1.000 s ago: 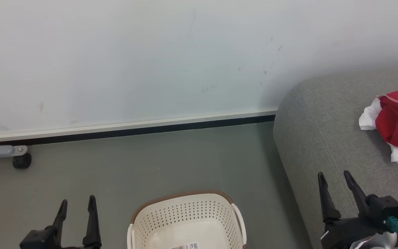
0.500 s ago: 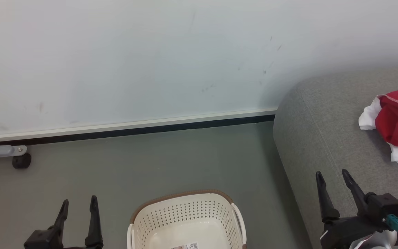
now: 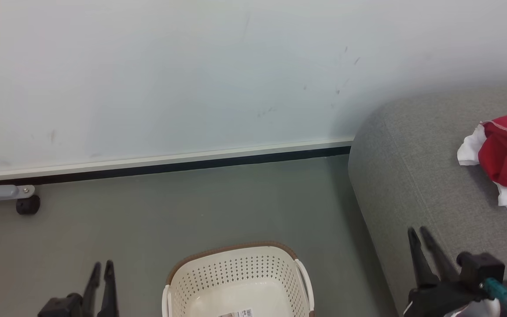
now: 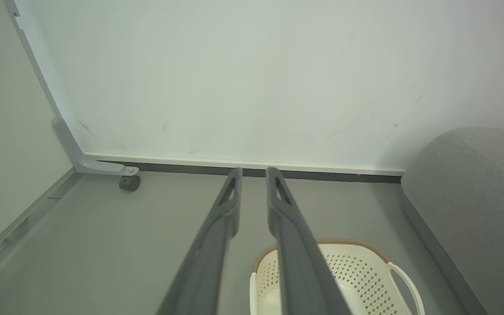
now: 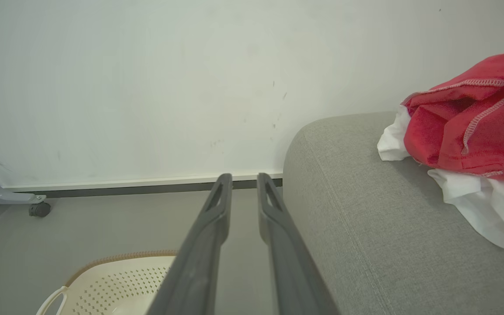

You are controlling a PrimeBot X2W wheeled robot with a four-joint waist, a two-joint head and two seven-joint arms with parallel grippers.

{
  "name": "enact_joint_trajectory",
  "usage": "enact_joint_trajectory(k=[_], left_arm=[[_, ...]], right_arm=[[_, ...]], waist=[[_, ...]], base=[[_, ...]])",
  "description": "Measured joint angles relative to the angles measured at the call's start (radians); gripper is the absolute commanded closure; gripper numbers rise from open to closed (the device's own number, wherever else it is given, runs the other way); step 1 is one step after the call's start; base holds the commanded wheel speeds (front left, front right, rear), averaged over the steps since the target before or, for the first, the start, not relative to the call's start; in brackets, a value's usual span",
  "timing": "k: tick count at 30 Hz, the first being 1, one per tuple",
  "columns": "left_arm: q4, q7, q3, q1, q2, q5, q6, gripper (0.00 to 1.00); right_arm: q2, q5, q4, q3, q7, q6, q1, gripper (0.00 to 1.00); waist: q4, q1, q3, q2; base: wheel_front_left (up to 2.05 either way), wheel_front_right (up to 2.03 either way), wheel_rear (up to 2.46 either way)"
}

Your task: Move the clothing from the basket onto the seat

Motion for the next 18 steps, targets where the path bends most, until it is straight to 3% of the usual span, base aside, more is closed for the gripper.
enact_joint_trajectory(k=[11, 18], left_arm=[[0.025, 0.02, 0.015, 0.009, -0.01, -0.075, -0.019, 1.0], [0.034, 0.043, 0.027, 0.002, -0.015, -0.187, -0.036, 1.0]], right_arm=[[0.023, 0.082, 0.021, -0.038, 0.019, 0.019, 0.02, 1.0], [0.036, 0.179, 0.033, -0.068, 0.037, 0.035, 0.019, 1.0]], waist=[[0.004, 0.0, 0.002, 0.0], [0.007, 0.0, 0.003, 0.0]], base=[[0.0, 0.0, 0.0], [0.0, 0.0, 0.0]])
